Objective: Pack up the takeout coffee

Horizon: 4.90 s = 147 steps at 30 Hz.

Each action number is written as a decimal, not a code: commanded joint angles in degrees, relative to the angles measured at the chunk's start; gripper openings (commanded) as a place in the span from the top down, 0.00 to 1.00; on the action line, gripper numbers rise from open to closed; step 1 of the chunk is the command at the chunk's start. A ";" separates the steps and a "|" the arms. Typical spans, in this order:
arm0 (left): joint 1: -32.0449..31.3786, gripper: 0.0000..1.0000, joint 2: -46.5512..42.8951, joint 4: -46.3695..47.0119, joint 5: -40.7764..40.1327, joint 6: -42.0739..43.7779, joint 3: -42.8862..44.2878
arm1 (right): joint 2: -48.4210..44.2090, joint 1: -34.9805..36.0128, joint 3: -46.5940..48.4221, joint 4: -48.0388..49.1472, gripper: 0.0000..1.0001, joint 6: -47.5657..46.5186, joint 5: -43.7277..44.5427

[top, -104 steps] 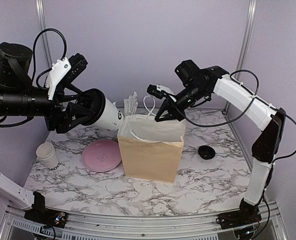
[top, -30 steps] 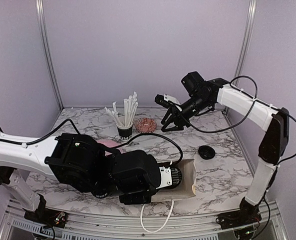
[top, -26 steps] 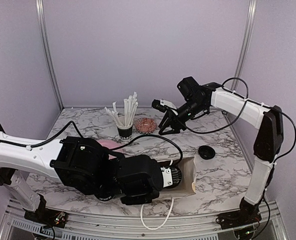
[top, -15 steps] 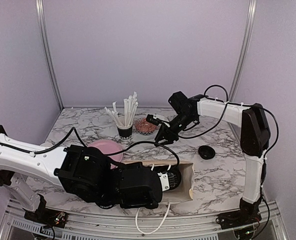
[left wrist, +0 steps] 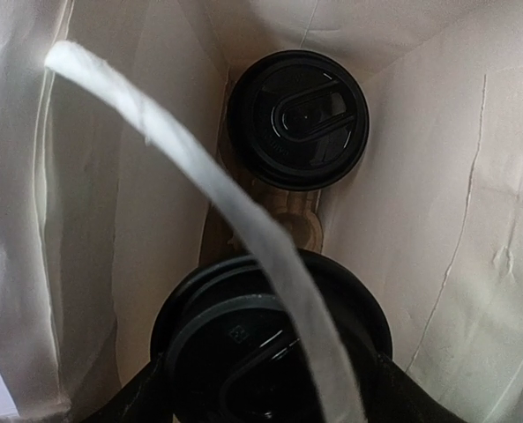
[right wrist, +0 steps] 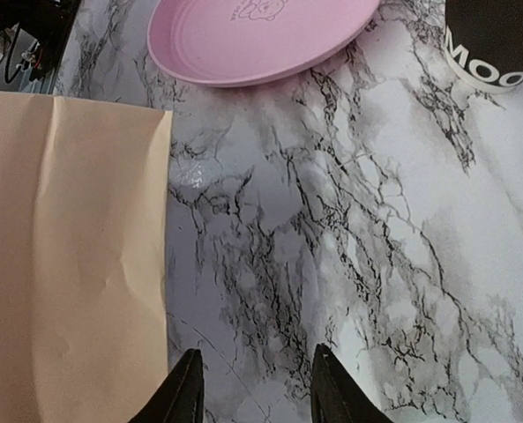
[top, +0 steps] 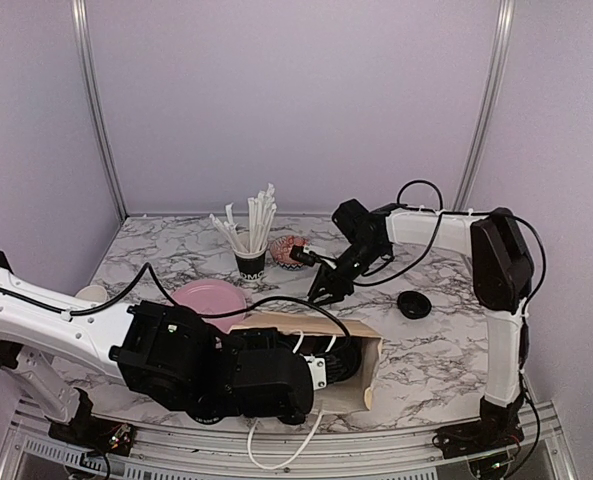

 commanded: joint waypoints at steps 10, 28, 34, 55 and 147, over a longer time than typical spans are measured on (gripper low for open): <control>2.78 0.48 -6.02 12.26 1.40 9.60 -8.27 | 5.43 1.41 -0.95 -0.68 0.60 -0.24 -3.35; 8.37 0.48 -7.80 20.28 6.09 16.90 -14.58 | 9.39 2.99 -0.37 -3.41 0.62 -2.66 -7.17; 8.39 0.49 -7.53 20.38 8.20 17.06 -15.74 | 9.10 3.00 -0.19 -2.82 0.62 -1.83 -7.68; 10.12 0.49 -7.68 29.68 6.79 22.93 -21.72 | 7.76 4.20 -1.87 -2.79 0.62 -4.15 -10.11; 23.42 0.58 12.69 14.15 31.98 -3.32 1.33 | -15.92 -17.01 -9.22 -7.71 0.48 -6.32 -0.60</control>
